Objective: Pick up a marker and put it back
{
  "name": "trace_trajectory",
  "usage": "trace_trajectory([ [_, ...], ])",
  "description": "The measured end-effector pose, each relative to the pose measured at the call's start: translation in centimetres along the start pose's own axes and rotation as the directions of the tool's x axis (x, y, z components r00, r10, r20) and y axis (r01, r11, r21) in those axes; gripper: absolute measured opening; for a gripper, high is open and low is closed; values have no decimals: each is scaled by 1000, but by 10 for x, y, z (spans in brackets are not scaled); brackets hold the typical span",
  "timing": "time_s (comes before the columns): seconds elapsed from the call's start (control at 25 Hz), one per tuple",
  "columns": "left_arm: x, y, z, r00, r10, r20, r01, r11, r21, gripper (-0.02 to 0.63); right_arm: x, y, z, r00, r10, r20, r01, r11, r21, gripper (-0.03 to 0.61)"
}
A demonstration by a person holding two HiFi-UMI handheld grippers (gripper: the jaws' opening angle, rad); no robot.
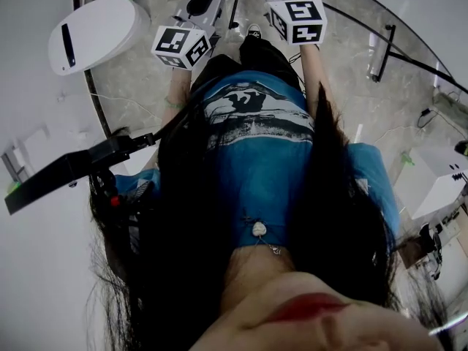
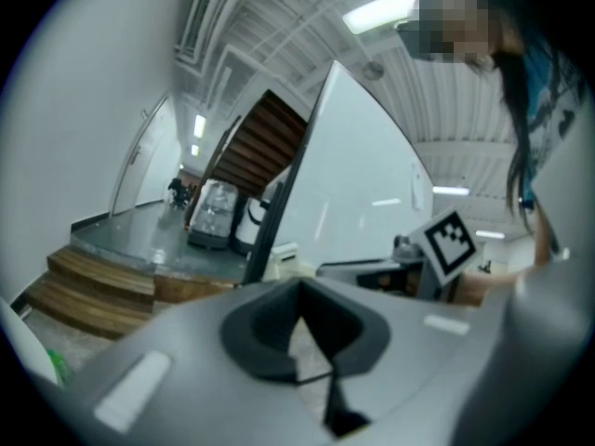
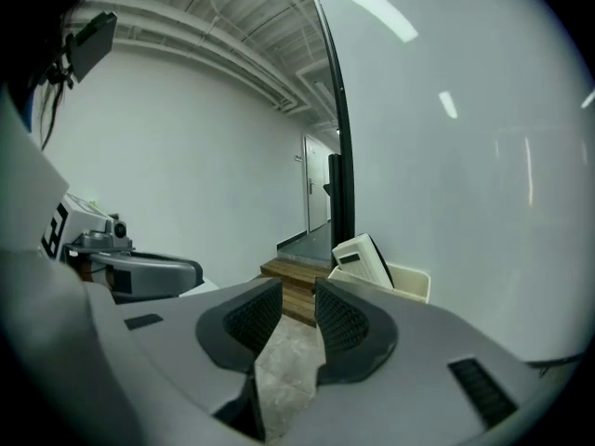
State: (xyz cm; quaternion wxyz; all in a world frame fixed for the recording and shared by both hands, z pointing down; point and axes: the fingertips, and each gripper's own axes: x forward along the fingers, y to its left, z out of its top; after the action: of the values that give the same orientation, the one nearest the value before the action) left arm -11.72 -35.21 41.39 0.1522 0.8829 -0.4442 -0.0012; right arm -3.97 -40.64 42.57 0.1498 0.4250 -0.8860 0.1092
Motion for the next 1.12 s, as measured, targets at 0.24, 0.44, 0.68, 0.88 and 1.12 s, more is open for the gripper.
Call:
trace_trajectory([
  [0.24,-101,-52,-15,998,-58,-8,58,998,13,3,-85,102,-8,996,16,86,-31,985,167,112],
  [0.44,-129,-54,-45,996,-84,-35,84,996,-7,3,-96,131,-40,997,-3,73,-13,977,213,109],
  [0.68,-146,-66,-69,990,-130,-50,127,990,-55,3,-121,154,-73,999,-38,28,30,967,253,45],
  [0.88,-149,-80,-73,985,-171,-30,168,982,-86,3,-139,167,-83,999,-46,-3,45,970,237,37],
  [1.12,-157,-87,-78,984,-175,-25,172,980,-97,3,-150,176,-90,999,-40,-14,42,968,248,37],
])
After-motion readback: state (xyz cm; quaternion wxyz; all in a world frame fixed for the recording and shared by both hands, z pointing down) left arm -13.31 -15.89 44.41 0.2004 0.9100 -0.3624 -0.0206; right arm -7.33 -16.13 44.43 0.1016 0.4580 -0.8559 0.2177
